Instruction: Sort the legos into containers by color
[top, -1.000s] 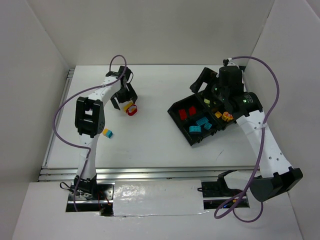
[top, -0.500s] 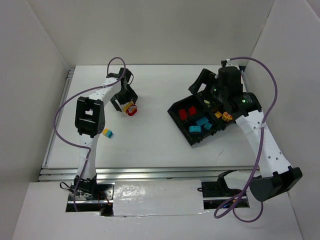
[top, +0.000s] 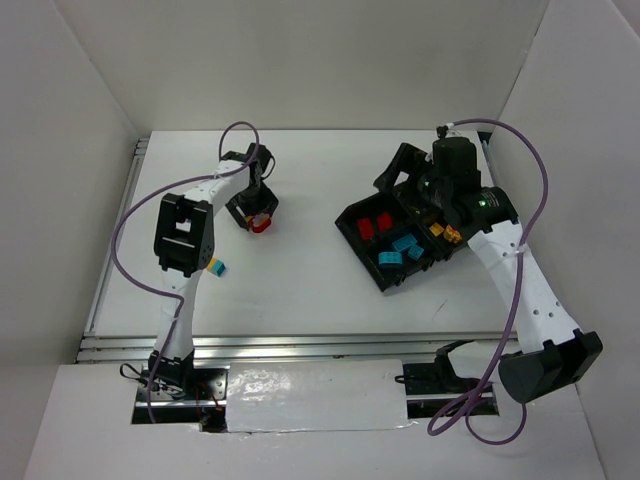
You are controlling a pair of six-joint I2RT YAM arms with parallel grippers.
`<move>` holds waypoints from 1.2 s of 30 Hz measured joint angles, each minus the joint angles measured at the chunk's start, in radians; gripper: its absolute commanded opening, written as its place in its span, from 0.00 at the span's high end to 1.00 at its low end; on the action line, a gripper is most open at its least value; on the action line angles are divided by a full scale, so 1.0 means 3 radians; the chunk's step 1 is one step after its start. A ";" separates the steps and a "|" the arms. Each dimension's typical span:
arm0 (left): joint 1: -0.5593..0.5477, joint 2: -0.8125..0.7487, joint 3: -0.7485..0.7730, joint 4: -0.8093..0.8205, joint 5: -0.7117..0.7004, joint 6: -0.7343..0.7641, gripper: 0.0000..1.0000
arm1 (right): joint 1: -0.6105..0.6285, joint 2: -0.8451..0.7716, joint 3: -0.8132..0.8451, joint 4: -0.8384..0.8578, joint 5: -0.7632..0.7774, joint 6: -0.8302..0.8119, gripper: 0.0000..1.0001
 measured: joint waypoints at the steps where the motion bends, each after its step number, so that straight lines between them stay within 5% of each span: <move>1: 0.0001 0.0000 -0.0015 0.0003 -0.0014 -0.0010 0.21 | 0.0000 0.0000 0.0000 0.0001 -0.0004 -0.0001 0.03; 5: 0.0001 -0.0004 -0.0042 0.0031 -0.0037 -0.0010 0.61 | 0.0000 -0.0006 -0.0018 0.0034 -0.0023 -0.0001 0.03; 7: 0.0001 -0.0006 -0.0058 0.0051 -0.0033 -0.0005 0.68 | 0.0000 -0.0006 -0.0055 0.0084 -0.0058 -0.0005 0.03; 8: 0.0001 -0.0008 -0.0065 0.0061 -0.0031 0.0004 0.82 | 0.0000 -0.0006 -0.0079 0.0104 -0.0088 -0.0011 0.03; 11: 0.0001 -0.0041 -0.0106 0.0094 0.0013 0.0014 1.00 | 0.0000 0.0001 -0.0169 0.0175 -0.0220 -0.0013 0.03; 20: -0.0075 -0.0490 -0.0179 0.0216 0.0454 -0.0020 1.00 | 0.0156 0.0151 -0.0651 0.0755 -0.0703 0.0104 0.05; 27: -0.0291 -0.1129 -0.0181 0.0498 0.0989 -0.0253 1.00 | 0.0674 0.0464 -0.0823 0.1350 -0.0465 0.0228 0.07; 36: -0.0389 -0.1296 -0.0543 0.0743 0.1522 -0.0440 1.00 | 0.1005 0.0860 -0.0882 0.2099 0.0066 0.0359 0.09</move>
